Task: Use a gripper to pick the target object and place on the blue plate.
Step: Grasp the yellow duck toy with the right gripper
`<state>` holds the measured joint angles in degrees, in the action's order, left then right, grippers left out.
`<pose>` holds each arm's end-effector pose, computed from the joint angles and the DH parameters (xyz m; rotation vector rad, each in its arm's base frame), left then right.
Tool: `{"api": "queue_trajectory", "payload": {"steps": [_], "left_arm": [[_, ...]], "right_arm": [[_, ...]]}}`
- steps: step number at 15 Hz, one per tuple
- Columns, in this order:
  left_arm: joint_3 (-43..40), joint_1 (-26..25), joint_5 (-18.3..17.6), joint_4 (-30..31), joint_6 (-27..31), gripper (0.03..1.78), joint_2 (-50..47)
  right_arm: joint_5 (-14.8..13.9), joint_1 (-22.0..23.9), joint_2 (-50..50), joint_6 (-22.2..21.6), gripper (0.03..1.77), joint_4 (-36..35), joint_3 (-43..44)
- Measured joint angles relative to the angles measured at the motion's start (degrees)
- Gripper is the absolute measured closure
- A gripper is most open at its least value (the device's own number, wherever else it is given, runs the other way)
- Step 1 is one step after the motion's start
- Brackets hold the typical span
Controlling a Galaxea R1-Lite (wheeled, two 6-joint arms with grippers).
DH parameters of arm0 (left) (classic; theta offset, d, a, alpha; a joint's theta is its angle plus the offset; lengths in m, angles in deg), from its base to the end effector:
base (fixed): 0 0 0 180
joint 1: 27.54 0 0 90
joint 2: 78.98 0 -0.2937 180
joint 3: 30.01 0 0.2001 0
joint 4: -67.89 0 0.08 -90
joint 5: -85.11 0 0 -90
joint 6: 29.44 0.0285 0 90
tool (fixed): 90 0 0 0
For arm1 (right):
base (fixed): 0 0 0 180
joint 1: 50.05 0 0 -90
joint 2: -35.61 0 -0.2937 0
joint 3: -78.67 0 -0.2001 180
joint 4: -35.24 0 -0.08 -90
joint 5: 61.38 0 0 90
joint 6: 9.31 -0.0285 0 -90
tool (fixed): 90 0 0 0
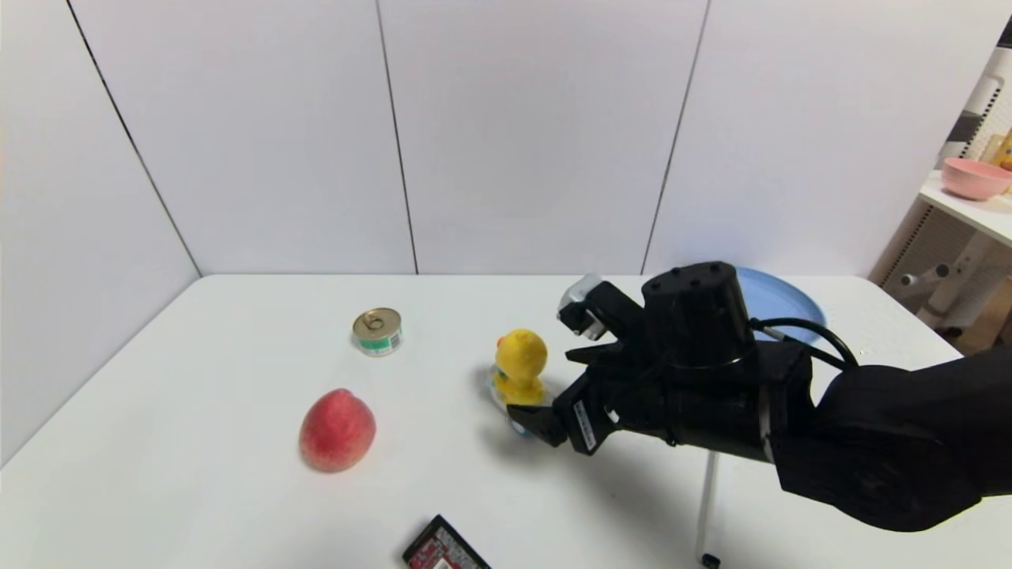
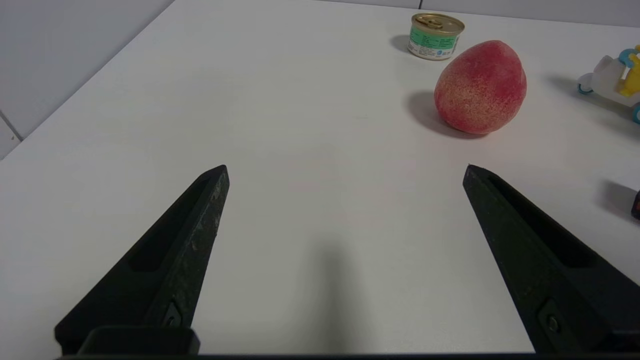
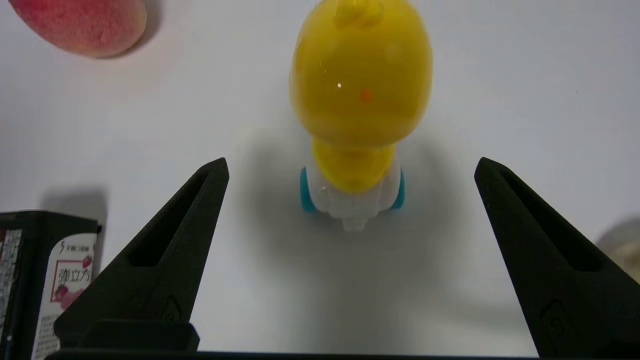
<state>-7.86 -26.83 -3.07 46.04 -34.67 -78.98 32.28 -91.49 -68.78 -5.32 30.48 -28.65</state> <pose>0.0001 0.0009 0.0760 -0.0914 -0.0061 0.0191 0.2536 0.2263 0.1302 -0.2211 0.4299 0.7886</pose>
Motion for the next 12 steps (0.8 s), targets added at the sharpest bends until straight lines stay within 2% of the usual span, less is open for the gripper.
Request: {"api": "queue_trajectory", "payload": {"steps": [4,10,12], "left_arm": [[0.0,0.0,-0.02,0.0,0.0,0.12,0.0],[0.0,-0.02,-0.02,0.02,0.0,0.12,0.0],[0.0,-0.02,0.0,0.0,0.02,0.12,0.0]], "right_arm": [[-0.71,0.0,-2.56,-0.02,0.1,-10.09,-3.36],[-1.43,0.0,-6.66,0.0,0.1,-19.16,-4.49],[-2.51,-0.02,-8.09,0.02,0.1,-21.92,-4.16]]}}
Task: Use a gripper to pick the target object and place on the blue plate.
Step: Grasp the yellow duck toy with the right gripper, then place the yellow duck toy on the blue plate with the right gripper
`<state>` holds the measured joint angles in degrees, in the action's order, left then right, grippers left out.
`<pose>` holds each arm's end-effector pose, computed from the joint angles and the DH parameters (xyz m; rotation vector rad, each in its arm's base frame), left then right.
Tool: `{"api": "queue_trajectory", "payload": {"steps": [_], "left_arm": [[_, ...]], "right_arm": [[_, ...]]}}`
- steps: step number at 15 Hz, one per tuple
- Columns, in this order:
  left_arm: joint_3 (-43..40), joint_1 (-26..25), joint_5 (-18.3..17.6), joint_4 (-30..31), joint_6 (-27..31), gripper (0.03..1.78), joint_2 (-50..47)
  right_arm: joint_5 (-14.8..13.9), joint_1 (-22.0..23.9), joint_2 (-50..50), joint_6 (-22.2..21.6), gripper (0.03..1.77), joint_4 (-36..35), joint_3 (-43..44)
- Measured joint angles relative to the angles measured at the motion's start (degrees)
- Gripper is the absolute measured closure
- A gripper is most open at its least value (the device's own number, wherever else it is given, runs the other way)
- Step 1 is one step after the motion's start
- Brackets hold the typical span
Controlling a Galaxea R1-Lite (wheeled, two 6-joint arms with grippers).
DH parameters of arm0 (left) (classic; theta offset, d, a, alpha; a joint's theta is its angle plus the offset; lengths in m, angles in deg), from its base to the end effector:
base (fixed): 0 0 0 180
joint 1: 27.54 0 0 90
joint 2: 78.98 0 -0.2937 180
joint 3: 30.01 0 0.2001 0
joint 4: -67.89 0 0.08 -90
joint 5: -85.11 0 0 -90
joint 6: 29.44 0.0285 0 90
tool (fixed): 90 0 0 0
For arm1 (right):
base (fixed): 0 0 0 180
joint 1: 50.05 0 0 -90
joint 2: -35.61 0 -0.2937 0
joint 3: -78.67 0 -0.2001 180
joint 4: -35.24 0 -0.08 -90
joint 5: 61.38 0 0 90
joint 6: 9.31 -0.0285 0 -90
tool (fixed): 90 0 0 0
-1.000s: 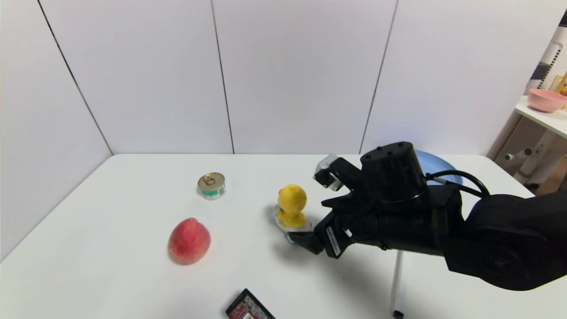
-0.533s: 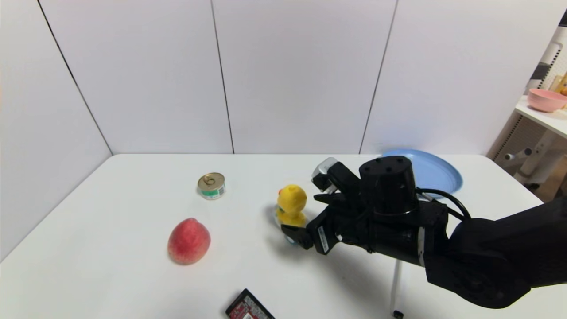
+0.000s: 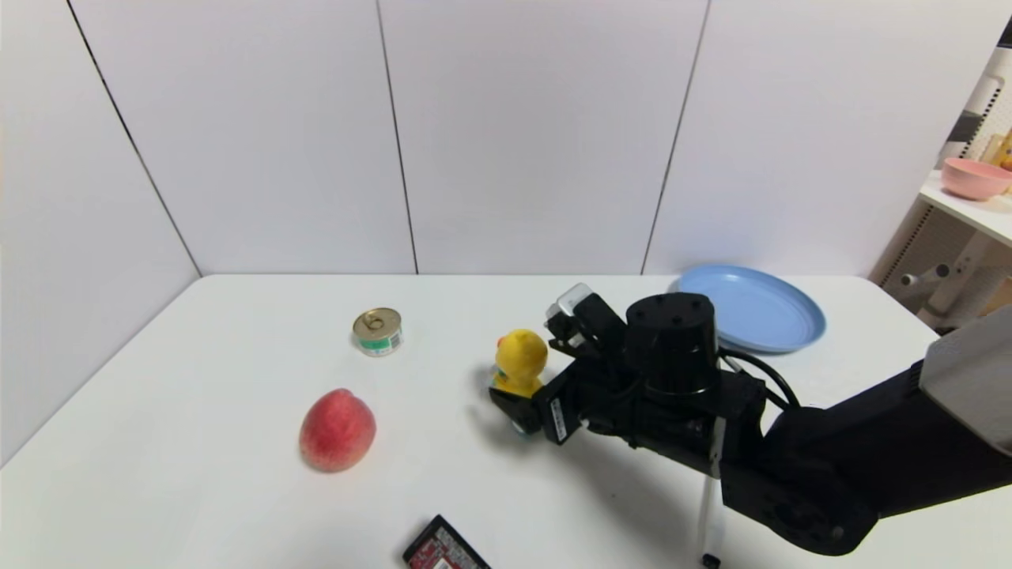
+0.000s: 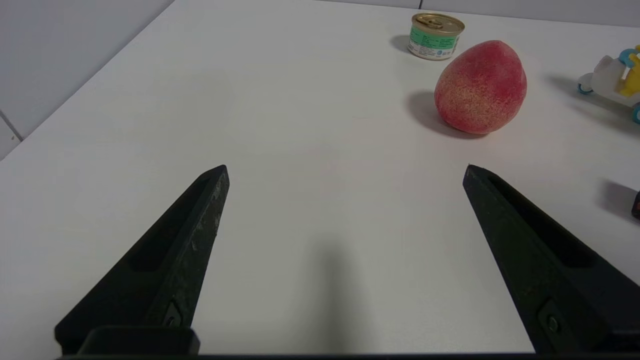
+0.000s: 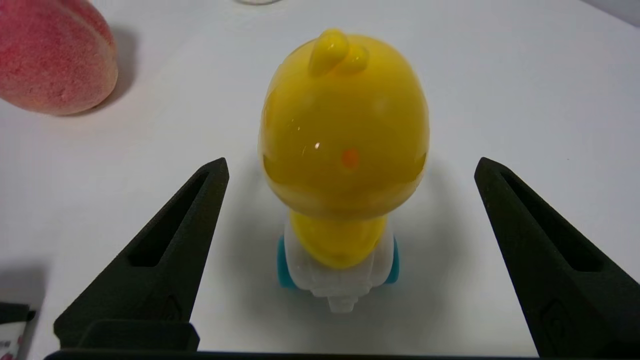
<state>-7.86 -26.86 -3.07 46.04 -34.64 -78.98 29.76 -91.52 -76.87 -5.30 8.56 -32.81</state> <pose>0.0001 0.0009 0.0760 -0.0909 -0.0061 0.0196 0.2693 0.2388 0.1003 -0.1727 0.2639 0.7482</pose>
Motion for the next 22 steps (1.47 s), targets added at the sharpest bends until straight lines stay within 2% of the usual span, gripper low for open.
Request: {"api": "queue_trajectory", "payload": {"steps": [6,13,14,17,20,22], "left_arm": [[0.0,0.02,0.0,0.0,-0.02,0.12,0.0],[0.0,0.0,0.0,0.02,-0.02,0.12,0.0],[0.0,0.0,0.0,0.02,-0.02,0.12,0.0],[0.0,0.02,0.0,0.0,0.0,0.12,0.0],[0.0,0.02,0.0,0.0,-0.02,0.12,0.0],[0.0,0.02,0.0,0.02,-0.02,0.12,0.0]], "right_arm": [[-2.02,-0.2,-3.21,-0.05,0.1,-1.07,2.72],[-2.6,-0.17,-5.35,0.0,0.13,-2.18,4.07],[-2.93,-0.17,-5.46,0.0,0.32,-2.18,4.08],[-3.18,-0.17,-5.6,0.0,0.76,-2.21,4.08],[-3.23,-0.11,-5.51,0.01,1.05,-2.67,3.94],[-3.25,0.02,-5.29,0.0,1.44,-3.01,3.47]]}}
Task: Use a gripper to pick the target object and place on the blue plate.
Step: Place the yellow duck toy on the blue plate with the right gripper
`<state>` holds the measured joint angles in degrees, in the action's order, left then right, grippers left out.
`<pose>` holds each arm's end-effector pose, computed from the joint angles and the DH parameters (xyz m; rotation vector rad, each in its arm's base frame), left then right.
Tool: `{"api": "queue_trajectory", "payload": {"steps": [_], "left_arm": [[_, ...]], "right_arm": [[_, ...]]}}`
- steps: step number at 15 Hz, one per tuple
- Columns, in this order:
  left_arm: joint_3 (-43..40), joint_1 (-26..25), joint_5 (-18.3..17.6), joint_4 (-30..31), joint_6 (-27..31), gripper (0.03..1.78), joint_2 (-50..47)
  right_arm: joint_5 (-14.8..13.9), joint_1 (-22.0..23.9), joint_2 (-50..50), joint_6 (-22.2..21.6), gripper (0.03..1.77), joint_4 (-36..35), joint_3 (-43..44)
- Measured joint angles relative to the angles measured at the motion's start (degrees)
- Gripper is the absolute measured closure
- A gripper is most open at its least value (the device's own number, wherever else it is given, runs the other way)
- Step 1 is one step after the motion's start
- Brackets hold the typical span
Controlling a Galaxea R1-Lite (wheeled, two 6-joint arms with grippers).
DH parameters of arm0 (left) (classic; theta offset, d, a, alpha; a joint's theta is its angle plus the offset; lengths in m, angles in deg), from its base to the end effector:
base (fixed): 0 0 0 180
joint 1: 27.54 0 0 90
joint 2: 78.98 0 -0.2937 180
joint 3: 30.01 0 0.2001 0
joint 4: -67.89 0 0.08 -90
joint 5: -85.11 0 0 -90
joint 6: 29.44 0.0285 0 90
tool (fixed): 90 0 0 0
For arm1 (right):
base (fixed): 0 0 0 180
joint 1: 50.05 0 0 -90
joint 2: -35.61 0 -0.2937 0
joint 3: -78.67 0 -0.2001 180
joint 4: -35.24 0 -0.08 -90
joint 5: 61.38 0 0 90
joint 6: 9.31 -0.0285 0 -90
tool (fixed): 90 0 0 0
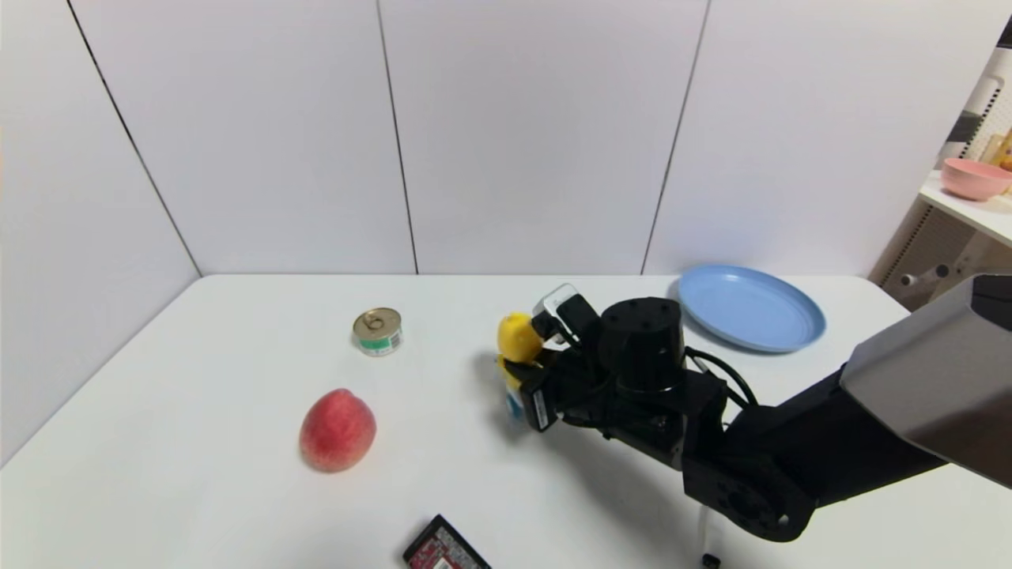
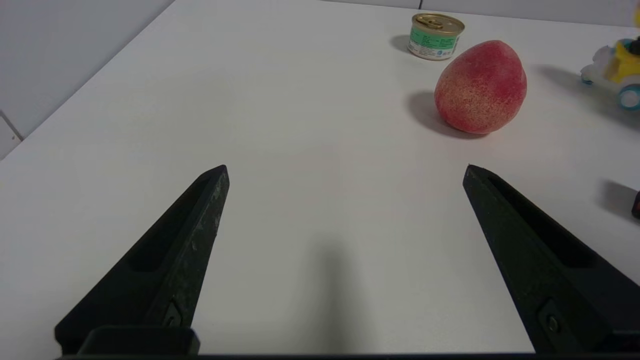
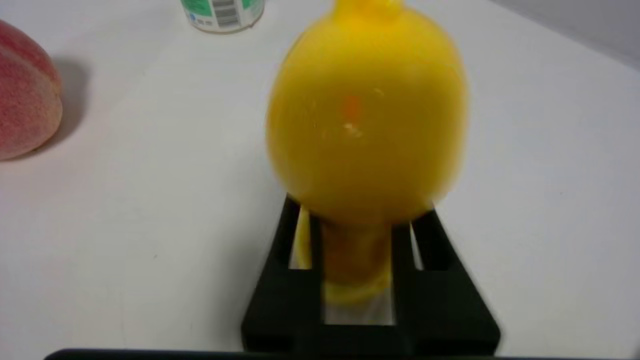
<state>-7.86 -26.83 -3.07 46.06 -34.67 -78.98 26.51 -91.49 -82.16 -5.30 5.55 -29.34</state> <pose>0.0001 0.0009 0.0761 -0.0914 -0.0065 0.0191 0.2860 0.2511 0.0864 -0.1731 0.2421 0.6913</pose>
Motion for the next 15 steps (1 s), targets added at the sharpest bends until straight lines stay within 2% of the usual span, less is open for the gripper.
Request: {"api": "queue_trajectory", "payload": {"steps": [7,9,12,15], "left_arm": [[0.0,0.0,0.02,-0.02,0.02,0.12,0.0],[0.0,0.0,0.0,0.0,0.0,0.12,0.0],[0.0,-0.02,0.0,-0.02,0.02,0.12,0.0],[0.0,0.0,0.0,-0.02,0.0,0.12,0.0]], "right_arm": [[0.16,0.35,4.35,-0.05,1.44,0.91,-0.26],[0.38,1.73,7.02,-0.1,1.44,2.6,0.96],[0.6,8.81,11.0,-0.1,1.44,6.86,4.21],[0.57,19.63,13.06,-0.13,1.44,14.36,8.31]]}}
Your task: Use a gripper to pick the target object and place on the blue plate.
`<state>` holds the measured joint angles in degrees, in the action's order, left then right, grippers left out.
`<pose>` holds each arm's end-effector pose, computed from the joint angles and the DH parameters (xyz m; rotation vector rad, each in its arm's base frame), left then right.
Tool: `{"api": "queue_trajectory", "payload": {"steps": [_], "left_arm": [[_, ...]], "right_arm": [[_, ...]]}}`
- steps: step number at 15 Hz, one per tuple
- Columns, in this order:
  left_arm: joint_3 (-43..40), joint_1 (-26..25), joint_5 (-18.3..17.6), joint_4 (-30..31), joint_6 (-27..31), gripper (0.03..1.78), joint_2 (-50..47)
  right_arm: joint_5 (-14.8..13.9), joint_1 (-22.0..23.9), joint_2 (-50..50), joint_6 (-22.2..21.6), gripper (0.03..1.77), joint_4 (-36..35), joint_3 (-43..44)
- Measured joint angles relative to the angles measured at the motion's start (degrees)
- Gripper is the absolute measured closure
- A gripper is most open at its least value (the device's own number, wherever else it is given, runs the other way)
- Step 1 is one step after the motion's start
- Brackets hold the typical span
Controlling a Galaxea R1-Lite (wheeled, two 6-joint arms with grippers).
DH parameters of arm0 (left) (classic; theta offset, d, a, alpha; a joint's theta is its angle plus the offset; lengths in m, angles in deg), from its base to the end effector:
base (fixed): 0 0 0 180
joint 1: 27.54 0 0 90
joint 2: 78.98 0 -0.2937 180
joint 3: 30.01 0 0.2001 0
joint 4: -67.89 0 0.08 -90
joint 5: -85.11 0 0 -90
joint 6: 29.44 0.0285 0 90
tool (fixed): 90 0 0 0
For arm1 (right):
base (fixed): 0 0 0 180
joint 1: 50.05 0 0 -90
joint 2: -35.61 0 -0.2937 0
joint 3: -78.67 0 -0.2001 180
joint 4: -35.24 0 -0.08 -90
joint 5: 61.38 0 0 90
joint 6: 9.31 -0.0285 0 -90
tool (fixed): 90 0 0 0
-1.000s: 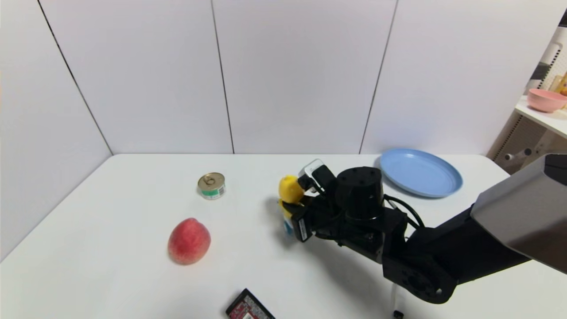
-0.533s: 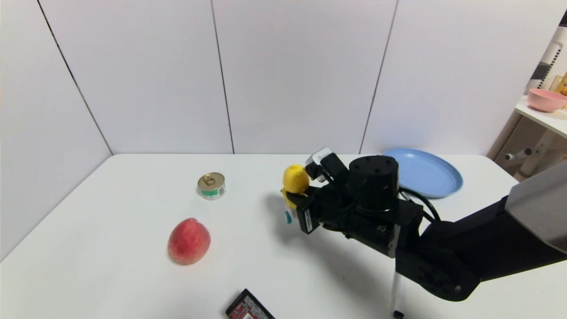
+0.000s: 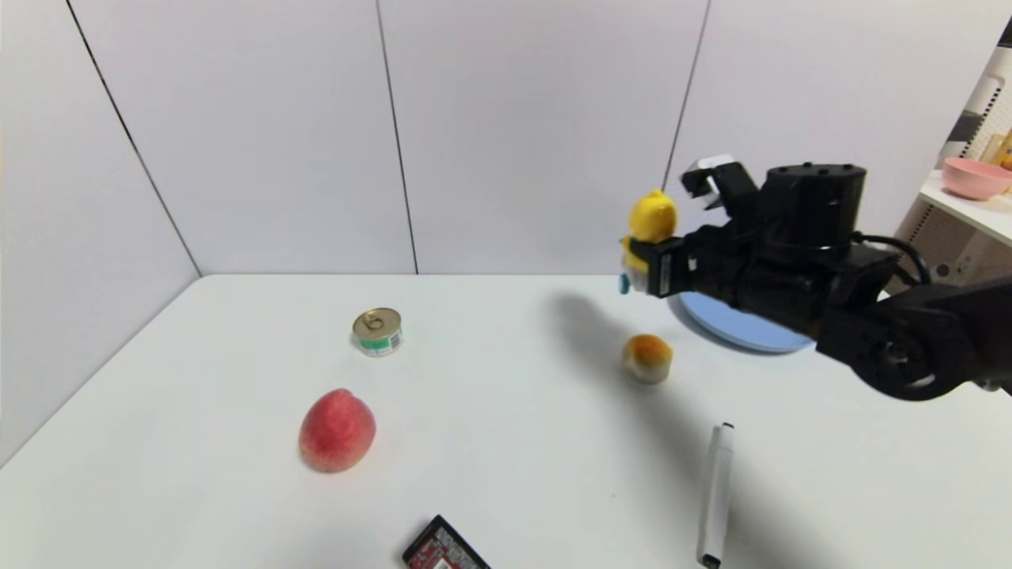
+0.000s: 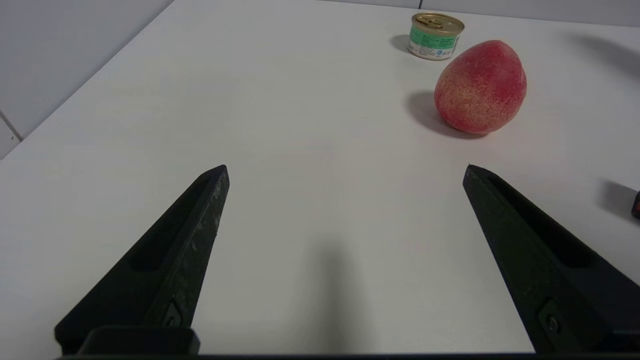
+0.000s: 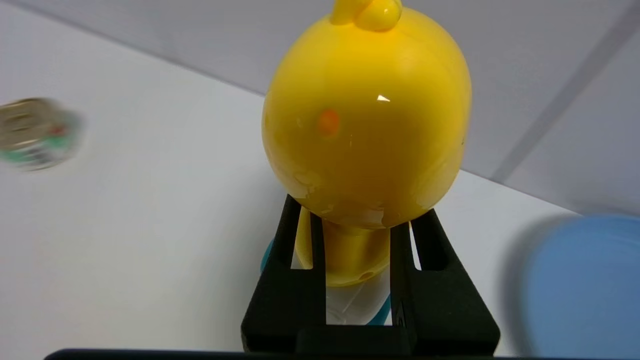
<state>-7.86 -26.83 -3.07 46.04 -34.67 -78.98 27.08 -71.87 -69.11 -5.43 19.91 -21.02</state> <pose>0.0001 0.0009 0.0760 -0.0914 -0.0061 0.0191 0.3382 0.1346 0.1842 -0.0991 0.1440 0.3584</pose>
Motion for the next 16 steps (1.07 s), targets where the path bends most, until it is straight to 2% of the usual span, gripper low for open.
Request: {"api": "queue_trajectory", "payload": {"steps": [3,5,7,10,14,16], "left_arm": [[0.0,0.0,0.0,0.02,0.0,0.12,0.0],[0.0,0.0,-0.02,0.0,0.0,0.12,0.0],[0.0,0.0,0.0,0.0,0.0,0.12,0.0],[0.0,0.0,0.02,0.02,0.0,0.12,0.0],[0.0,-0.02,0.0,0.02,0.0,0.12,0.0],[0.0,-0.02,-0.02,0.02,0.0,0.12,0.0]], "right_arm": [[-0.24,11.74,-0.63,-0.88,1.44,10.01,4.52],[-0.26,16.98,-3.44,-1.24,1.44,12.52,6.13],[-0.13,20.0,-6.53,-1.45,1.44,12.47,7.8],[0.0,21.93,-11.11,-1.88,1.44,11.89,10.62],[0.09,22.83,-15.07,-1.88,0.93,9.22,12.25],[0.09,22.92,-15.35,-1.79,0.74,9.7,12.17]]}}
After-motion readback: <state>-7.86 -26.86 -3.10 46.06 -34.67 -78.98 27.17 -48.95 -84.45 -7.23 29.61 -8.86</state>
